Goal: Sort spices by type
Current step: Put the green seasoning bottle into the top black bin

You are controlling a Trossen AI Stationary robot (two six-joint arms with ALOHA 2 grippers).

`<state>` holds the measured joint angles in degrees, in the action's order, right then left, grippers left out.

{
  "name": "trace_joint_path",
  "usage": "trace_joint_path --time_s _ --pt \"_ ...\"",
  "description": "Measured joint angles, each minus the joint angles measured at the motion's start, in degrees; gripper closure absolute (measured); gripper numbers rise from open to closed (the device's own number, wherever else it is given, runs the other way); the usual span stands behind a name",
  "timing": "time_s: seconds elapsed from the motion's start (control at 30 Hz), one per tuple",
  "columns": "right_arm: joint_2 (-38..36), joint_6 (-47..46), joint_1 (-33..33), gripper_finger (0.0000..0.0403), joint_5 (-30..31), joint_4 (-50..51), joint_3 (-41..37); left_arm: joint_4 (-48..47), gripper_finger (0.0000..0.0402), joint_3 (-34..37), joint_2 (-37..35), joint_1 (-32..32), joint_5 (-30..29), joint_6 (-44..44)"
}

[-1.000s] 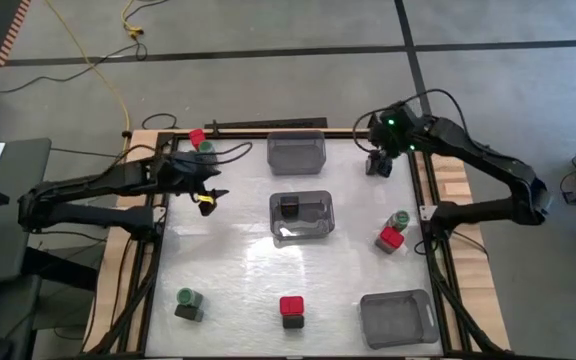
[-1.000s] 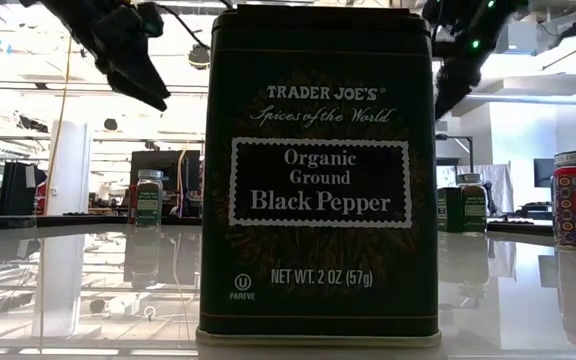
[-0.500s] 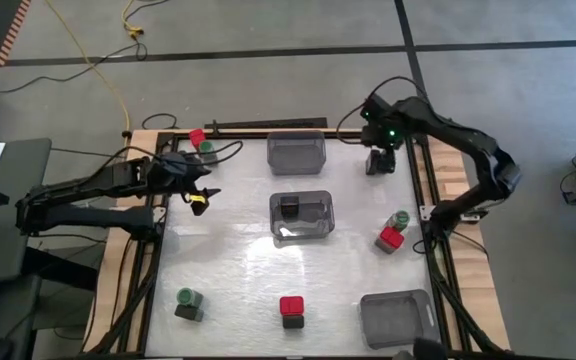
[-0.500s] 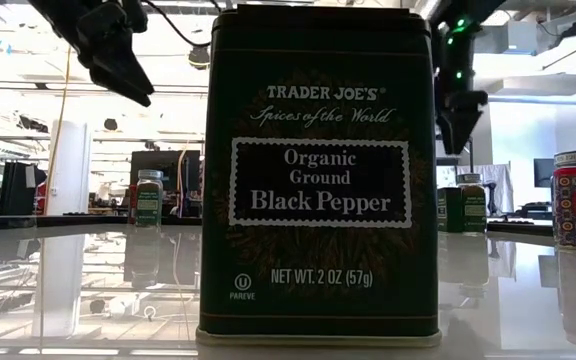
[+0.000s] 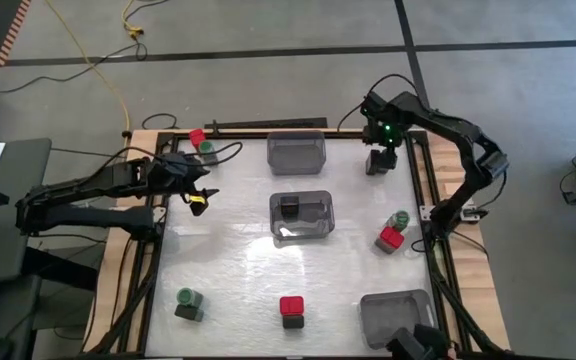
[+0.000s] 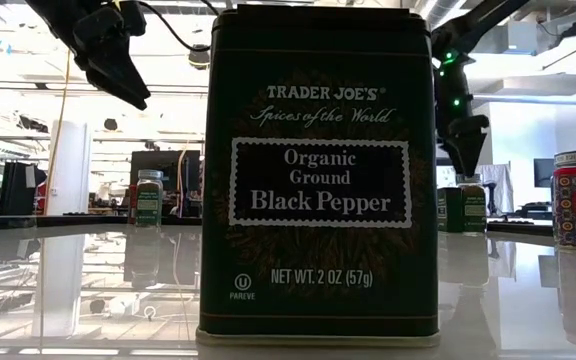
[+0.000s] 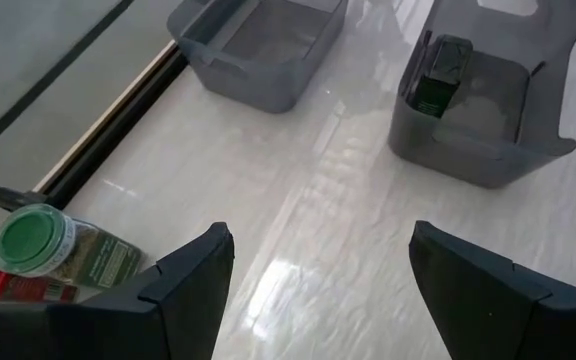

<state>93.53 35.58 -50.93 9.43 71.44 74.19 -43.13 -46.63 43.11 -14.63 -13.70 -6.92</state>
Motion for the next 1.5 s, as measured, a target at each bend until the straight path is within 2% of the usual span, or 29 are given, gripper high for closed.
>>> trace_joint_path --time_s 0.3,0.77,1.0,1.27,1.5 --pt "4.3 3.5 -0.1 0.0068 0.1 0.1 -0.5 0.0 0.0111 0.0 0.0 0.0 -0.1 0.0" --pt "7.1 4.0 -0.1 0.0182 0.6 0.9 -0.6 0.0 0.0111 0.0 0.0 0.0 -0.3 -0.3" --pt "7.0 3.5 -0.4 0.0182 0.6 2.8 -0.6 0.1 0.0111 0.0 0.0 0.0 -0.7 -0.2" --pt "0.3 -1.4 0.1 0.0182 4.7 9.6 -0.1 0.1 0.0111 0.0 0.0 0.0 -0.7 -0.2" --pt "-6.5 -4.6 5.3 0.0182 5.9 15.6 9.0 0.1 0.0111 0.0 0.0 0.0 -1.6 0.9"
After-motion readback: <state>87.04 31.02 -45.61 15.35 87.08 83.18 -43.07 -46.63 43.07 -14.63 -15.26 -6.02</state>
